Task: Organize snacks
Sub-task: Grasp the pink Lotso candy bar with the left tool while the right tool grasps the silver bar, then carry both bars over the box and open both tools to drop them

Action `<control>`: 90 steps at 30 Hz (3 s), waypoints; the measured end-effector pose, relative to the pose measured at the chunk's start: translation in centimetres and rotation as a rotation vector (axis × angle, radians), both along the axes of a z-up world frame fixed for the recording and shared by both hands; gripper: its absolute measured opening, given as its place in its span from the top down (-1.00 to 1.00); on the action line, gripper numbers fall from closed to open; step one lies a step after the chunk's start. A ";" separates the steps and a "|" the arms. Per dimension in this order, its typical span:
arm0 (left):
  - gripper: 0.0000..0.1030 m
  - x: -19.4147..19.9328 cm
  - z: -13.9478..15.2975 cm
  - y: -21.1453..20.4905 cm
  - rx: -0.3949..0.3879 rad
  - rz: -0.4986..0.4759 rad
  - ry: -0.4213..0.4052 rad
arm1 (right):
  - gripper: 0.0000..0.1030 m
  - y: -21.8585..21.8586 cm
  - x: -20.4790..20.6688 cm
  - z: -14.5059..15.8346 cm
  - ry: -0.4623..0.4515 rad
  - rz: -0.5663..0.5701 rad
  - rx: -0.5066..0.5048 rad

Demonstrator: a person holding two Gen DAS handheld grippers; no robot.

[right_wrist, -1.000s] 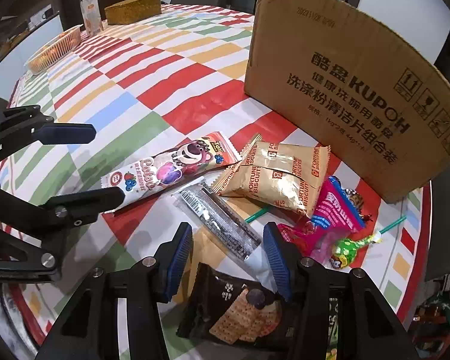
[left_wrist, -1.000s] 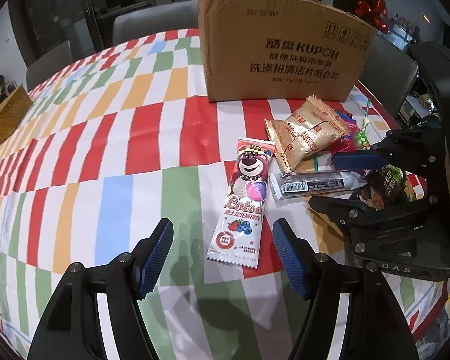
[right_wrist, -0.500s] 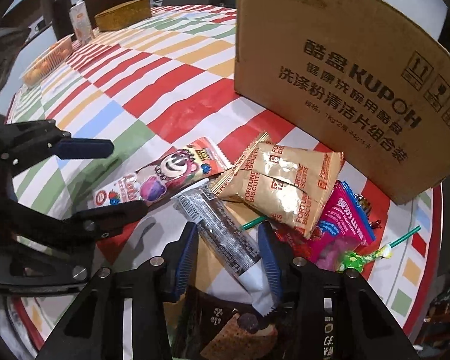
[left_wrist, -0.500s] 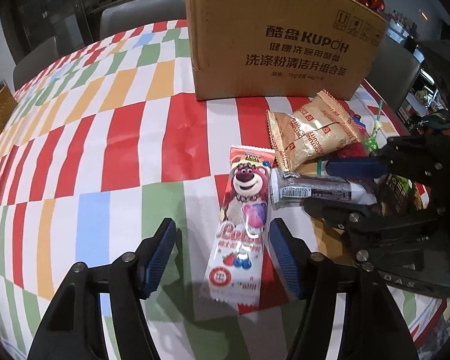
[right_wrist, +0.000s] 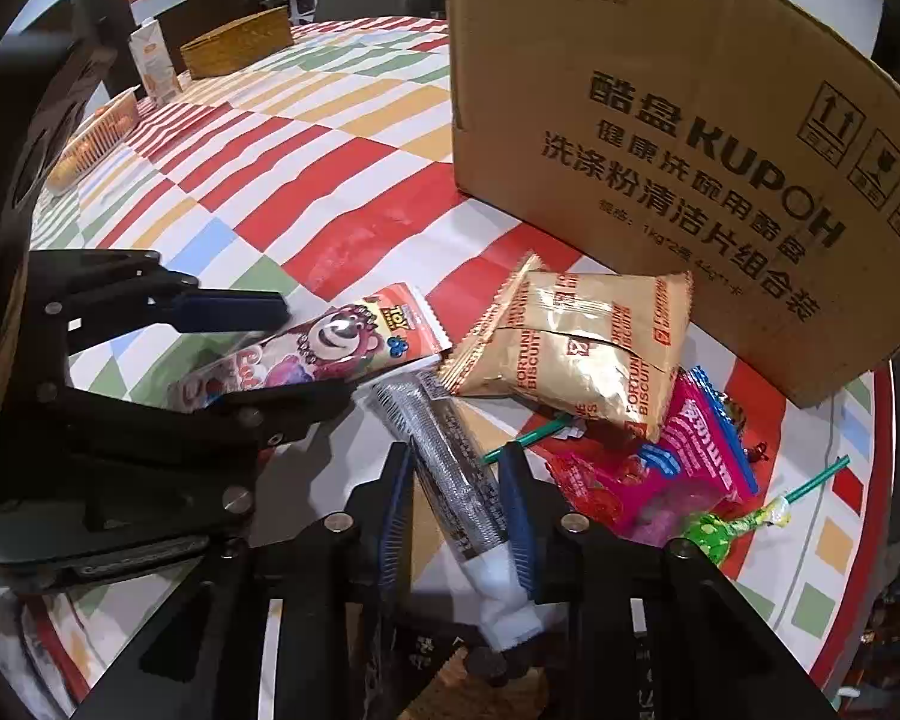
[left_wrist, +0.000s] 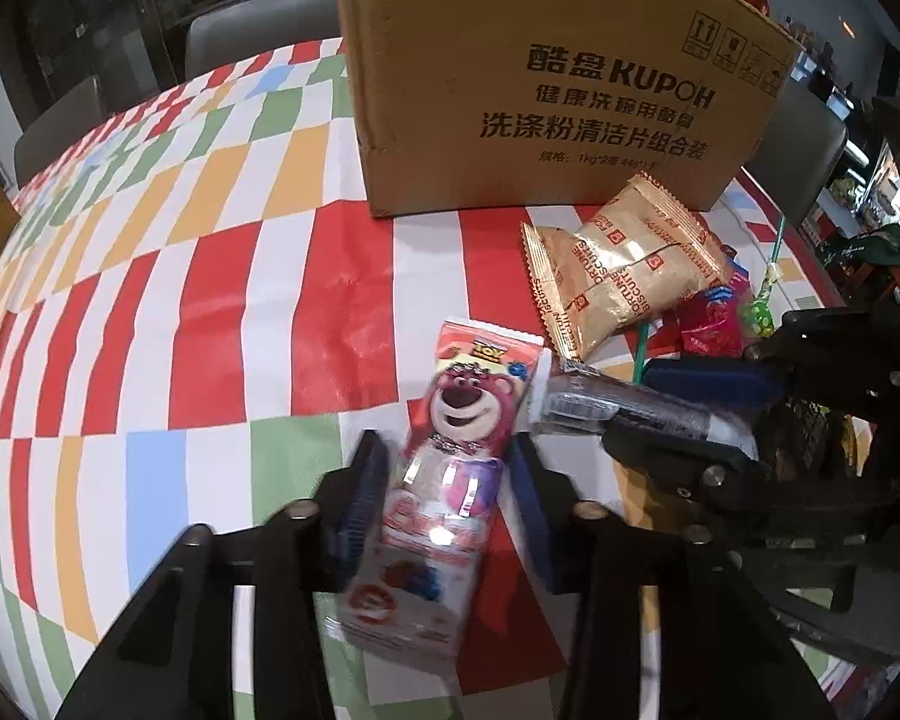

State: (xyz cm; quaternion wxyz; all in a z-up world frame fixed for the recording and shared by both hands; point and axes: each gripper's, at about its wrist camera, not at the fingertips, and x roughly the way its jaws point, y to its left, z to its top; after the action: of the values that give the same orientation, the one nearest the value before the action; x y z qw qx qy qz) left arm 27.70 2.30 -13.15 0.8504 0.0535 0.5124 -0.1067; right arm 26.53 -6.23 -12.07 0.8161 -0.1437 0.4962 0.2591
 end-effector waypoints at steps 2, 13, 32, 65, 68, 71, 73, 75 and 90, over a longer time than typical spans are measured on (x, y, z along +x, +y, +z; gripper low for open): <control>0.46 0.0 0.0 -0.2 -0.002 -0.010 0.002 | 0.52 0.2 0.0 0.0 0.006 0.004 0.008; 0.55 -2.5 2.2 0.9 -0.038 0.055 -0.045 | 0.61 0.3 -1.3 1.4 -0.021 -0.012 0.065; 0.55 -6.6 10.9 1.5 -0.087 0.098 -0.255 | 0.61 -2.0 -3.9 8.2 -0.183 -0.097 0.189; 0.55 -2.3 22.3 -2.5 -0.096 0.026 -0.504 | 0.61 -7.7 -2.0 20.3 -0.487 -0.253 0.273; 0.55 -0.8 22.3 -2.7 -0.106 0.015 -0.483 | 0.61 -8.3 -1.3 20.7 -0.491 -0.266 0.274; 0.55 0.6 22.2 -2.7 -0.107 0.010 -0.466 | 0.61 -8.5 -0.2 21.0 -0.491 -0.277 0.268; 0.55 1.6 21.9 -2.7 -0.110 0.010 -0.454 | 0.61 -8.6 0.6 21.2 -0.490 -0.280 0.258; 0.55 2.6 21.6 -2.8 -0.111 0.006 -0.442 | 0.61 -8.6 1.6 21.3 -0.489 -0.284 0.248; 0.55 9.7 19.4 -3.3 -0.115 -0.008 -0.363 | 0.61 -9.0 8.0 19.6 -0.445 -0.312 0.223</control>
State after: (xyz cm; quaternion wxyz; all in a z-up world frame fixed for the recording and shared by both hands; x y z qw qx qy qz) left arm 37.43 -0.99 6.28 0.9301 0.0251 0.3432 -0.1280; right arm 34.56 -15.22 7.55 0.9457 -0.0283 0.2893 0.1456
